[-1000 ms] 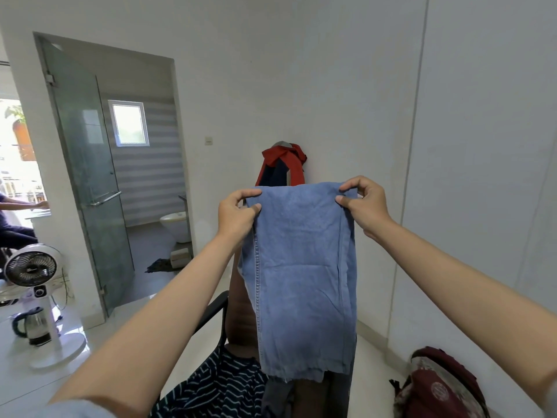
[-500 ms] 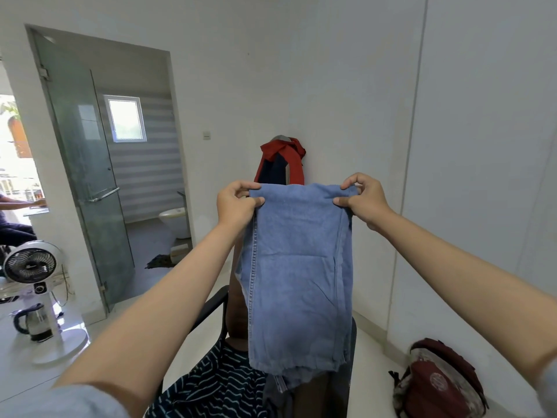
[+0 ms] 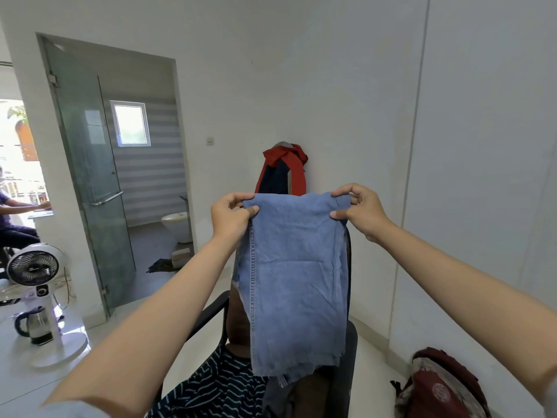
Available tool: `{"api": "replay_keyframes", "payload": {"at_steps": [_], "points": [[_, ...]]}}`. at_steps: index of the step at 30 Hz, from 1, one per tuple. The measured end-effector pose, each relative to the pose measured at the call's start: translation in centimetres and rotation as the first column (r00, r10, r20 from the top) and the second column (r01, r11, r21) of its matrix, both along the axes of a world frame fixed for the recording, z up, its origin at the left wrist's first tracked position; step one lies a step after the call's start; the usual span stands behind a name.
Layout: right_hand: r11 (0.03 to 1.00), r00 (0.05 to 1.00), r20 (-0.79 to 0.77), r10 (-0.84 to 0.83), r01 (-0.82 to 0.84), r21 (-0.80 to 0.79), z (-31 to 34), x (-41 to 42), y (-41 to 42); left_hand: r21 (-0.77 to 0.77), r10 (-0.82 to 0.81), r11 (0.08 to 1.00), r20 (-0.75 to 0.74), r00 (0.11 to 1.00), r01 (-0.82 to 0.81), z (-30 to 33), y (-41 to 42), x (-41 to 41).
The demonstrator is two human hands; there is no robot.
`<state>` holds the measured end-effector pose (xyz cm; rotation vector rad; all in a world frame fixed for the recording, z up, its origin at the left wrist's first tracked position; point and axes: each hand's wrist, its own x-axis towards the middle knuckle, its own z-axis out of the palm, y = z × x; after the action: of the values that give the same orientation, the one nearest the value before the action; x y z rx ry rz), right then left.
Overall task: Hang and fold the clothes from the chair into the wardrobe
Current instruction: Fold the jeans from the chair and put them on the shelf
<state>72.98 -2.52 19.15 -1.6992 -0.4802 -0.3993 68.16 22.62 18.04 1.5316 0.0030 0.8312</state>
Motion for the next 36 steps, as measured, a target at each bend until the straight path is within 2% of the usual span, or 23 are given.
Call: {"api": "replay_keyframes", "payload": {"at_steps": [4, 6, 8, 13, 15, 18, 21, 25, 31, 33, 36], "points": [[0.974, 0.979, 0.193, -0.073, 0.111, -0.199, -0.1, 0.1, -0.3, -0.004, 0.018, 1.000, -0.005, 1.000, -0.018, -0.4, 0.2, -0.3], [0.964, 0.970, 0.221, -0.105, 0.154, -0.216, -0.4, 0.1, -0.3, -0.013, 0.019, 1.000, -0.009, 1.000, -0.020, -0.4, 0.3, -0.3], [0.977, 0.973, 0.196, -0.124, 0.154, -0.148, -0.7, 0.1, -0.1, -0.009, 0.023, 1.000, -0.010, 1.000, -0.023, -0.3, 0.2, -0.4], [0.973, 0.983, 0.069, -0.168, 0.154, 0.172, -1.2, -0.6, 0.8, 0.028, 0.043, 0.999, 0.024, 0.999, -0.043, 0.2, -0.3, -1.2], [0.966, 0.987, 0.059, -0.151, 0.134, 0.220, -1.3, -0.7, 1.0, 0.057, 0.061, 0.996, 0.038, 0.997, -0.063, 0.4, -0.1, -1.3], [0.974, 0.968, 0.144, -0.206, 0.189, 0.122, -0.9, -0.7, 0.8, 0.152, 0.146, 0.977, 0.043, 0.988, -0.151, 0.6, 0.4, -1.6], [0.984, 0.957, 0.238, -0.165, 0.145, 0.101, 0.0, -1.8, 0.7, 0.190, 0.211, 0.958, 0.051, 0.976, -0.217, 0.9, 0.4, -2.4], [0.995, 0.943, 0.323, -0.081, 0.058, 0.080, 0.5, -3.1, 0.2, 0.120, 0.080, 0.988, 0.148, 0.986, -0.099, 1.3, 0.7, -3.2], [0.997, 0.925, 0.376, 0.045, -0.021, -0.068, -0.2, -4.4, -0.9, 0.103, 0.022, 0.993, 0.241, 0.970, -0.048, 1.6, 1.5, -4.2], [0.994, 0.907, 0.418, 0.043, 0.002, -0.108, -0.4, -4.8, -1.1, 0.153, 0.007, 0.987, 0.258, 0.966, -0.048, 1.6, 1.9, -4.6], [0.991, 0.890, 0.455, -0.021, 0.080, -0.109, -0.3, -5.2, -1.0, 0.318, 0.006, 0.943, 0.269, 0.963, -0.094, 1.8, 2.4, -5.3]]}}
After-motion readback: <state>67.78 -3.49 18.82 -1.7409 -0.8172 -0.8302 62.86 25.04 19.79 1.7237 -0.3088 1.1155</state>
